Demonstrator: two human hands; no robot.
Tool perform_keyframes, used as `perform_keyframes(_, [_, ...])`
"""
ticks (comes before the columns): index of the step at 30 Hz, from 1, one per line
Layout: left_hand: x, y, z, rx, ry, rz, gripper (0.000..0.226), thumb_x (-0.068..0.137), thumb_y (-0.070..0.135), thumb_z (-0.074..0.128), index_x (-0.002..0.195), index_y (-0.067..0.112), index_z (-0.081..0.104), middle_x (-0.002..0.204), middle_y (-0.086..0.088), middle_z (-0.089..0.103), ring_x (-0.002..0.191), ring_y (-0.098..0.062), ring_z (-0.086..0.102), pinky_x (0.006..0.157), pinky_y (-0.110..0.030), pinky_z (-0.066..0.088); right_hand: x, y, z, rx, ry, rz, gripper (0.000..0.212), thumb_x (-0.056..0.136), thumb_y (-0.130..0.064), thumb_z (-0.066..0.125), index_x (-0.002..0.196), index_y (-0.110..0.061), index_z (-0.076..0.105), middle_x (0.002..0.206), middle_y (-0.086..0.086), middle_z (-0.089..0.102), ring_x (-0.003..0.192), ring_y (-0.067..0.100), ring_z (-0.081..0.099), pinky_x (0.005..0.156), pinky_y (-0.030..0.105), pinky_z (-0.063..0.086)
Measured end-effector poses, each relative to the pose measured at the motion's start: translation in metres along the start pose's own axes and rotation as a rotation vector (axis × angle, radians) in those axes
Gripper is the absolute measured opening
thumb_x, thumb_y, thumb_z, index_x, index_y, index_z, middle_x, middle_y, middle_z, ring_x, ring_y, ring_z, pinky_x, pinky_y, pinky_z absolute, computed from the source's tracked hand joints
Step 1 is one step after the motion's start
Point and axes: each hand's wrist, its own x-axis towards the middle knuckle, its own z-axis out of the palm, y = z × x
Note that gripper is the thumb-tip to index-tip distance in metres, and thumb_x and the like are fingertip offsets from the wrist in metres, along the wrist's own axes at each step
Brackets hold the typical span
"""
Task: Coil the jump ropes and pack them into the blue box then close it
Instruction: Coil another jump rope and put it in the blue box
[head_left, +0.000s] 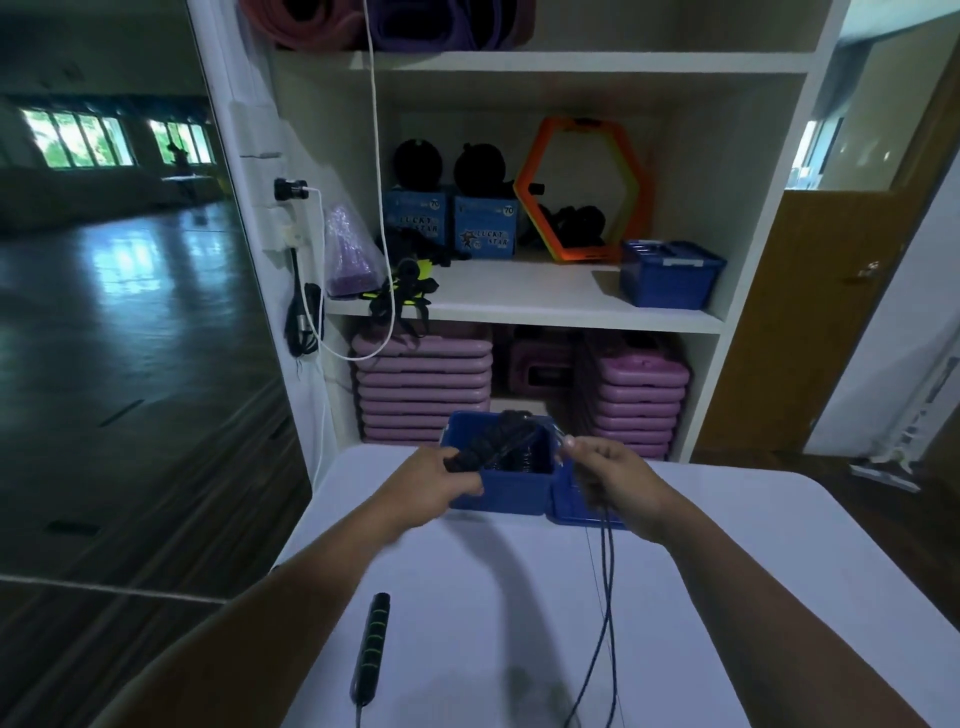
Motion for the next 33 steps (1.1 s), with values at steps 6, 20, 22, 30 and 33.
perform_keyframes(6, [0.009,0.033,0.04,-0.82,0.1,-0.172,0.014,0.083,0.022,0.066,0.075,0.013,0.059,0.063,-0.004,0.05,0.049,-0.016,0.039,0.052,-0.03,0.034,0.007,0.007,0.004,0.095,0.026,-0.014,0.033,0.102,-0.036,0.044,0.079,-0.013,0.049,0.053,-0.008,0.028,0.046,0.009,0.021,0.041,0.019,0.025])
perform_keyframes(20, [0.06,0.049,0.026,-1.411,0.463,-0.218,0.025,0.091,0.03,0.063,0.079,0.011,0.053,0.067,-0.006,0.049,0.054,-0.018,0.049,0.071,-0.043,0.057,-0.023,0.051,-0.024,-0.253,-0.126,0.198,0.038,0.098,-0.043,0.05,0.075,-0.013,0.043,0.065,-0.002,0.036,0.054,0.011,0.032,0.056,0.027,0.036])
perform_keyframes(22, [0.062,0.041,0.021,-1.267,0.523,-0.25,0.027,0.089,0.035,0.068,0.082,0.012,0.054,0.061,-0.003,0.044,0.047,-0.015,0.041,0.058,-0.035,0.055,-0.022,0.051,-0.034,-0.325,-0.131,0.187,0.037,0.097,-0.042,0.054,0.073,-0.015,0.046,0.066,-0.002,0.041,0.056,0.012,0.04,0.059,0.027,0.042])
perform_keyframes(30, [0.044,-0.006,0.007,0.445,0.127,-0.169,0.06,0.091,0.074,0.032,0.116,0.019,0.035,0.095,-0.012,0.063,0.069,-0.025,0.064,0.047,-0.032,0.049,0.009,0.029,-0.049,-0.798,-0.152,0.042,0.027,0.09,-0.037,0.062,0.066,-0.027,0.055,0.064,-0.011,0.054,0.061,0.004,0.048,0.063,0.023,0.04])
perform_keyframes(33, [0.036,-0.016,0.004,0.805,-0.178,-0.032,0.045,0.096,0.07,0.023,0.115,0.032,0.037,0.097,-0.005,0.063,0.079,-0.022,0.06,0.072,-0.039,0.048,0.023,0.007,-0.045,-0.862,-0.112,-0.065,0.023,0.092,-0.033,0.063,0.069,-0.032,0.06,0.064,-0.015,0.058,0.059,-0.002,0.051,0.057,0.013,0.037])
